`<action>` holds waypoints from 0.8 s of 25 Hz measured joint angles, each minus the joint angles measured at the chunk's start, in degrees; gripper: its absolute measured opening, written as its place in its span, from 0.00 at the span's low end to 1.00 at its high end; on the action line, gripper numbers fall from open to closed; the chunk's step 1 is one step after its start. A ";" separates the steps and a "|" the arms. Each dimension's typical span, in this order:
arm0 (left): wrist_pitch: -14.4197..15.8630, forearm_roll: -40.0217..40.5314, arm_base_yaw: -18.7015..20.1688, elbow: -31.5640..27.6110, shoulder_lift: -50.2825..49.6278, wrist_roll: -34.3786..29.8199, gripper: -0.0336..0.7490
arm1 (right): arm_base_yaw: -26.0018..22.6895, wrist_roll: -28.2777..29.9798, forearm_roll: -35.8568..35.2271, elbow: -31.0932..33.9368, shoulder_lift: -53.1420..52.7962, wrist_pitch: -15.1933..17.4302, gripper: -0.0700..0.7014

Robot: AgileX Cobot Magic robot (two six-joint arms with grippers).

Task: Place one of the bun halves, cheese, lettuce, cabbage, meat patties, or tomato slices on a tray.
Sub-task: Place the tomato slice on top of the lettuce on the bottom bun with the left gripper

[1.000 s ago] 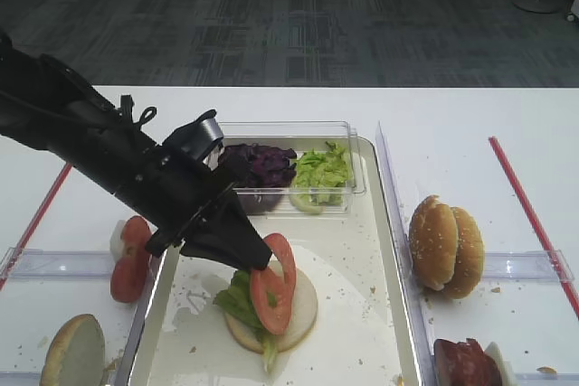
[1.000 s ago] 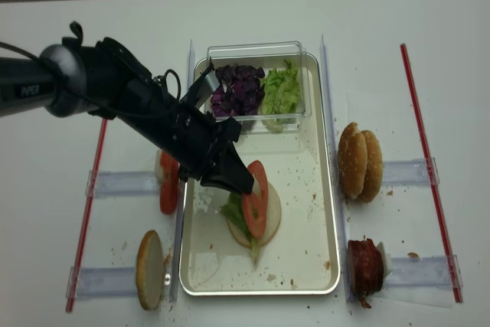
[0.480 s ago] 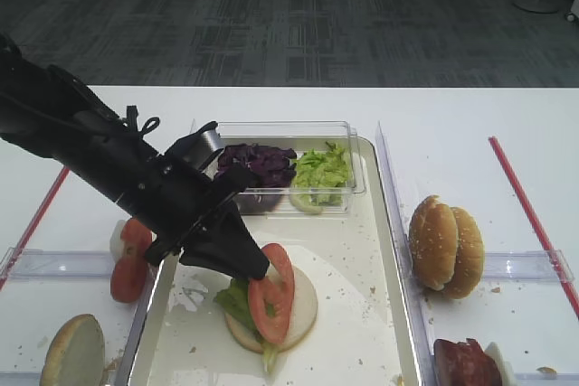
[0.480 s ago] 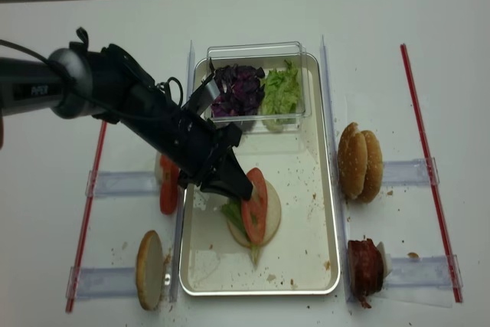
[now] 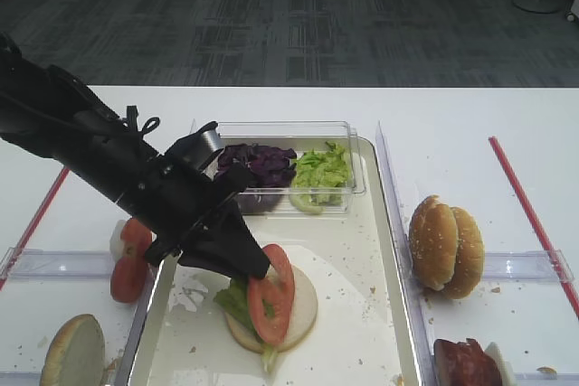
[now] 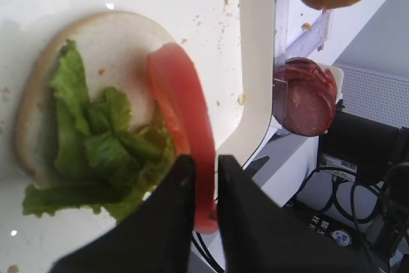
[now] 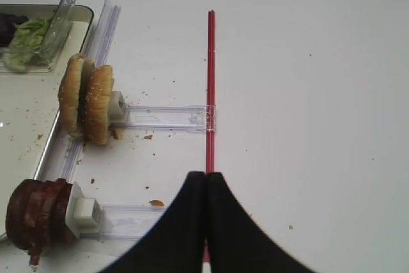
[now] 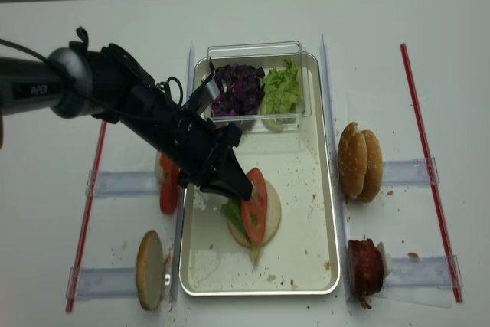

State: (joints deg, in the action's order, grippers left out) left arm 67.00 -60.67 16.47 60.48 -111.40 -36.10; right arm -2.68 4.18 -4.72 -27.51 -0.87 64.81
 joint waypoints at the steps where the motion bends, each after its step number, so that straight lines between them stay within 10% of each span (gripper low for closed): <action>1: 0.00 0.00 0.00 0.00 0.00 0.00 0.16 | 0.00 0.00 0.00 0.00 0.00 0.00 0.14; 12: 0.00 -0.82 0.00 0.00 0.00 -3.47 0.60 | 0.00 0.00 0.00 0.00 0.00 0.00 0.14; 20: 0.00 -2.97 0.00 0.00 0.00 -6.73 0.72 | 0.00 0.00 0.00 0.00 0.00 0.00 0.14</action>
State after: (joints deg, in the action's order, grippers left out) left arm 67.00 -63.64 16.47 60.48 -111.40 -42.83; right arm -2.68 4.18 -4.72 -27.51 -0.87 64.81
